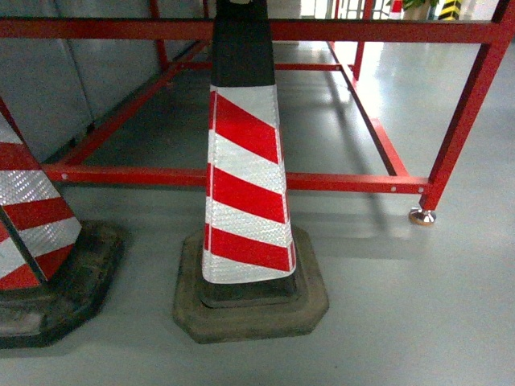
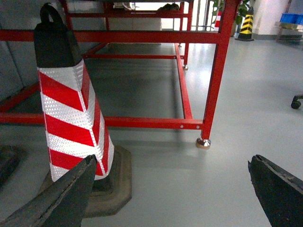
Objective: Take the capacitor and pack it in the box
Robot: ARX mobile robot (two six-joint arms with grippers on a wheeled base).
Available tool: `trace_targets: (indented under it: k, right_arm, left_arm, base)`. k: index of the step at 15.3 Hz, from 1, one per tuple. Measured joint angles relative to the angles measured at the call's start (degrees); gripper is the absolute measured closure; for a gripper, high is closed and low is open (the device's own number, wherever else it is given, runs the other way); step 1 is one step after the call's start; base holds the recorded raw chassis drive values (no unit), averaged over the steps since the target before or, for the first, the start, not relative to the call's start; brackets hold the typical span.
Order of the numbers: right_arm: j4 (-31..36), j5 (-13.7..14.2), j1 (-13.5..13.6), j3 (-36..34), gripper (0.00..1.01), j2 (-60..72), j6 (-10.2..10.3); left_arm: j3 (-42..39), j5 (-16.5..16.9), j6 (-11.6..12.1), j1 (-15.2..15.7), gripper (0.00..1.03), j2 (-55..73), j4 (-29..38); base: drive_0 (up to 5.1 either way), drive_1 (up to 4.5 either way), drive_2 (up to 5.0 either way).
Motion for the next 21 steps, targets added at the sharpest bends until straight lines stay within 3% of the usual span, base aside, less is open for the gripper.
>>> trace_targets:
  k: [21]
  right_arm:
    - [0.3,0.0,0.0,0.0,0.03,0.0,0.0]
  left_arm:
    - [0.0,-0.1,0.0,0.0,0.59,0.0,0.3]
  base:
    - [0.0,0.0,0.0]
